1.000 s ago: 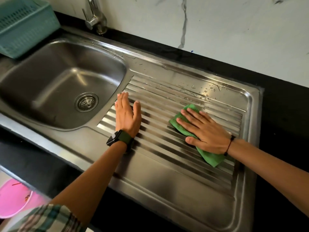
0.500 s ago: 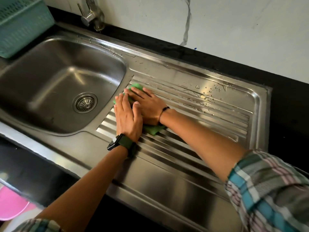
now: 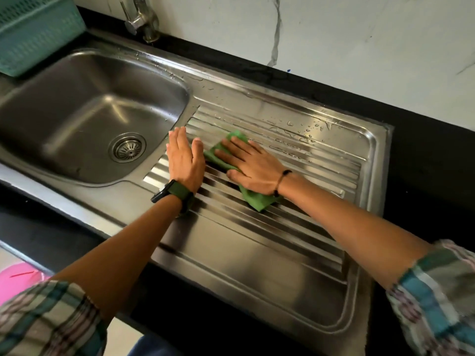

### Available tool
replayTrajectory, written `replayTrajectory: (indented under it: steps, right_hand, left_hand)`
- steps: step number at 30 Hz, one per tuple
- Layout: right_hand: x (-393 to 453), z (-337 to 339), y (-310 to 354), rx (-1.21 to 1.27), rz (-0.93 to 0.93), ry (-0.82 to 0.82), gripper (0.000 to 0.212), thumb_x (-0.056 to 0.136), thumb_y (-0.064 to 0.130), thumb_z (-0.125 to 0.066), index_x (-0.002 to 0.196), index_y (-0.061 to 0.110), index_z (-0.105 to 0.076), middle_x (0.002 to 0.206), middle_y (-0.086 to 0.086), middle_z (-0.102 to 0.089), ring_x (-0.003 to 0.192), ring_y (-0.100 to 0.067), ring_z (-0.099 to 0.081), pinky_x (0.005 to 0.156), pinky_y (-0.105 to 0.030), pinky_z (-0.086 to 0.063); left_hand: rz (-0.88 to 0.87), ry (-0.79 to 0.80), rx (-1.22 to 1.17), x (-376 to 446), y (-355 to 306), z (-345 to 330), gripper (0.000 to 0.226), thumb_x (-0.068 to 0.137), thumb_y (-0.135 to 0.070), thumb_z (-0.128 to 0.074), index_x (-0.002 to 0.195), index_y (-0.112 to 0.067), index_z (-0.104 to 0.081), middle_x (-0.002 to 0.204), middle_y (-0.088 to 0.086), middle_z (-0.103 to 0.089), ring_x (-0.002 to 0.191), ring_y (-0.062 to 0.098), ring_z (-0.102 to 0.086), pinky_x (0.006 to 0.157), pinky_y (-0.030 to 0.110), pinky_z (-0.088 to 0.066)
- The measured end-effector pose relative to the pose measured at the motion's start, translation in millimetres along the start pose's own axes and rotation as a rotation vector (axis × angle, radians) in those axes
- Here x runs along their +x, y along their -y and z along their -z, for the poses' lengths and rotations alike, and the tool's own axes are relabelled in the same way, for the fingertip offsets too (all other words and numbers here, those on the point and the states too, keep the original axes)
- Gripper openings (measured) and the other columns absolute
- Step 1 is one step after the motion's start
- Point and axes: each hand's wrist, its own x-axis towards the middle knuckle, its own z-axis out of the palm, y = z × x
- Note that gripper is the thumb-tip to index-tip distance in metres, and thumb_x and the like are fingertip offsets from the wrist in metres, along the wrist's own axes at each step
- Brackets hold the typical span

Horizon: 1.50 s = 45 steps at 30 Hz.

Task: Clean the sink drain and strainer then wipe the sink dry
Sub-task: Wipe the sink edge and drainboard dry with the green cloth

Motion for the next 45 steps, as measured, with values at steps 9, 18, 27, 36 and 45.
replayTrajectory:
  steps: [9, 18, 27, 36, 45]
  right_hand:
    - [-49, -9, -17, -0.020, -0.078, 0.040, 0.059, 0.095, 0.052, -0.020, 0.144, 0.033, 0.007, 0.157, -0.001, 0.006, 0.145, -0.021, 0.011, 0.118, -0.042, 0.007]
    - [28, -2, 7, -0.020, -0.021, -0.012, 0.058, 0.094, 0.053, -0.023, 0.146, 0.034, -0.004, 0.158, -0.002, -0.001, 0.146, -0.022, 0.002, 0.117, -0.044, 0.002]
    - [113, 8, 36, -0.062, -0.018, 0.028, 0.062, 0.096, 0.044, -0.027, 0.148, 0.022, -0.001, 0.158, 0.000, 0.005, 0.145, -0.022, 0.008, 0.118, -0.046, -0.003]
    - [120, 11, 44, -0.105, -0.014, 0.033, 0.060, 0.097, 0.039, -0.030, 0.148, 0.022, -0.002, 0.158, -0.003, 0.003, 0.145, -0.024, 0.007, 0.118, -0.048, -0.003]
    - [1, -9, 30, 0.044, -0.199, -0.087, 0.056, 0.095, 0.049, -0.022, 0.146, 0.032, -0.007, 0.158, -0.002, -0.007, 0.146, -0.023, 0.001, 0.116, -0.045, 0.002]
  left_hand:
    - [-0.052, -0.016, 0.072, 22, 1, -9, 0.065, 0.089, -0.045, -0.021, 0.138, -0.004, -0.031, 0.147, 0.018, -0.031, 0.138, 0.031, -0.024, 0.117, 0.043, -0.014]
    - [0.025, -0.103, -0.096, 23, 2, -9, 0.063, 0.088, -0.041, -0.024, 0.139, -0.005, -0.033, 0.147, 0.017, -0.034, 0.141, 0.027, -0.022, 0.116, 0.040, -0.017]
    - [0.007, -0.132, -0.126, 28, 3, -7, 0.062, 0.083, -0.042, -0.026, 0.126, 0.000, -0.044, 0.131, 0.021, -0.048, 0.129, 0.039, -0.036, 0.111, 0.051, -0.020]
    - [0.060, -0.166, -0.172, 25, 0, -1, 0.055, 0.083, -0.035, -0.028, 0.119, 0.001, -0.048, 0.124, 0.019, -0.051, 0.117, 0.032, -0.043, 0.104, 0.048, -0.032]
    - [0.040, -0.040, -0.051, 25, 2, -5, 0.063, 0.084, -0.043, -0.023, 0.133, -0.006, -0.039, 0.140, 0.018, -0.041, 0.132, 0.031, -0.034, 0.110, 0.049, -0.026]
